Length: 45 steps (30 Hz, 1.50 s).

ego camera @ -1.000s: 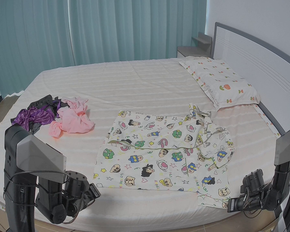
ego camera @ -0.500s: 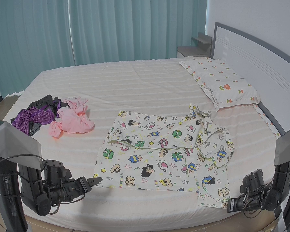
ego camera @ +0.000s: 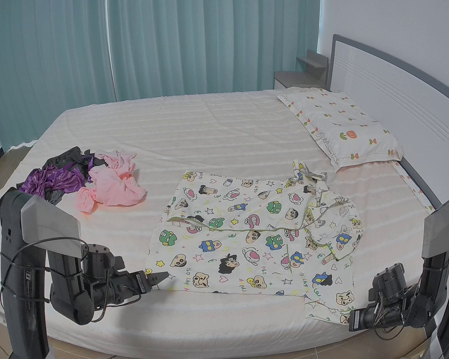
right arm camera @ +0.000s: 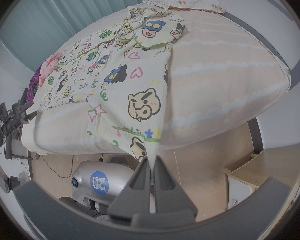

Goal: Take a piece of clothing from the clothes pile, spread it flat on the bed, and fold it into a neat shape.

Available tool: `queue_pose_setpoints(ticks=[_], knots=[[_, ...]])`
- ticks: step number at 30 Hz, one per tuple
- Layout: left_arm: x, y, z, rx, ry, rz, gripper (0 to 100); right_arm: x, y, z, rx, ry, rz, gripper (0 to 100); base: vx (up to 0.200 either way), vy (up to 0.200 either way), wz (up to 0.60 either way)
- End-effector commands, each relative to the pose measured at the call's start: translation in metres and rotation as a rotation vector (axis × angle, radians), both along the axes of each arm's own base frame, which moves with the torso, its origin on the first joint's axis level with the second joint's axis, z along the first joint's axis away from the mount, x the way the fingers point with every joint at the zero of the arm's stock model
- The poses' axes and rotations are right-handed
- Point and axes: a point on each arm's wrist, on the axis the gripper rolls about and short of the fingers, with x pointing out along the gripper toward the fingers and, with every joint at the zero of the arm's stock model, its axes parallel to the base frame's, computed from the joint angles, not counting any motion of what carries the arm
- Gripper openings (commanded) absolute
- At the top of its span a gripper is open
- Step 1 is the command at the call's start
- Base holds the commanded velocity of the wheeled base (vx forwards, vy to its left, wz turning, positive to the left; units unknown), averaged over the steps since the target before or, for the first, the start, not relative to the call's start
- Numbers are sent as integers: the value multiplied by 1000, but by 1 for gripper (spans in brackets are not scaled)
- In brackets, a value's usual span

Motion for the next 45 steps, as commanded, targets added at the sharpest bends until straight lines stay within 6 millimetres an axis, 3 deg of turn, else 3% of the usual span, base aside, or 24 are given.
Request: queue_pose_setpoints(ticks=[1,6,7,22,32,45], knots=[[8,-11,-7,4,-6,-26,100,-5,0,-3,-10,28,10,0,0,0,0],[11,-13,-10,30,20,-13,100,-5,0,-3,-10,30,7,0,0,0,0],[11,-13,-10,32,22,-13,0,-5,0,-3,-10,30,9,0,0,0,0],[1,-23,-16,158,41,62,0,-6,-1,-2,-16,28,-6,0,0,0,0],[-30,-14,7,168,78,72,0,-13,-4,8,-33,52,7,0,0,0,0],[-75,-7,14,200,199,70,0,-23,-8,13,-81,107,67,0,0,0,0]])
